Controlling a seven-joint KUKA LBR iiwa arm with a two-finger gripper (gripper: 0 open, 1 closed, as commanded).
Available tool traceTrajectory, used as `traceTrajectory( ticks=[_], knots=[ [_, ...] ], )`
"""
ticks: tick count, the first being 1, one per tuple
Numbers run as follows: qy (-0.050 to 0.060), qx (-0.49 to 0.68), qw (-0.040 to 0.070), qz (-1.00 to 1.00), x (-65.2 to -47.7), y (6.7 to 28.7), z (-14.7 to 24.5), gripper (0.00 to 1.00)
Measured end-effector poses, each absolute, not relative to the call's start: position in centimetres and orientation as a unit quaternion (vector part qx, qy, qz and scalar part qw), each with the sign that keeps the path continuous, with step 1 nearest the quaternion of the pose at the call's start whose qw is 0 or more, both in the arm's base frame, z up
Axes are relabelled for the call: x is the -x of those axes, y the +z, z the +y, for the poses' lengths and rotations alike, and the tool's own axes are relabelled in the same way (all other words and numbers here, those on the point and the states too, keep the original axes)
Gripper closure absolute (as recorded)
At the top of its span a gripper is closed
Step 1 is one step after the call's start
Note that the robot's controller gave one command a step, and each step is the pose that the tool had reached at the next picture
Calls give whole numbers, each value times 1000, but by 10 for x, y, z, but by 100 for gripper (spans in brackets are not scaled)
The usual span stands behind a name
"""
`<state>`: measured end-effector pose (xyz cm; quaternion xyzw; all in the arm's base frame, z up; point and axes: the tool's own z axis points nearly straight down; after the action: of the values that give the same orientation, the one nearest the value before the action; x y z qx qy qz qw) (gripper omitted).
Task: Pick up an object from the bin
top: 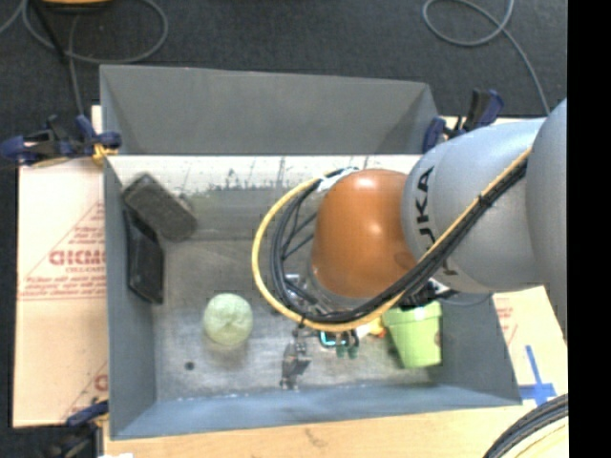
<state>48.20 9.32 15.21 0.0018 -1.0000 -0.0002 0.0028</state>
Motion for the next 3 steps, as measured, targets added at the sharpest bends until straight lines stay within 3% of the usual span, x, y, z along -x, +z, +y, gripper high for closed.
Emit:
traceTrajectory(
  ticks=[1, 2, 3],
  knots=[
    [-1, 0, -1, -1000, -484, 155, 93, 0],
    [-1, 56, -4, -998, -513, 102, 126, 0],
    [0, 10, -7, -1000, -530, 74, 130, 0]
  ],
)
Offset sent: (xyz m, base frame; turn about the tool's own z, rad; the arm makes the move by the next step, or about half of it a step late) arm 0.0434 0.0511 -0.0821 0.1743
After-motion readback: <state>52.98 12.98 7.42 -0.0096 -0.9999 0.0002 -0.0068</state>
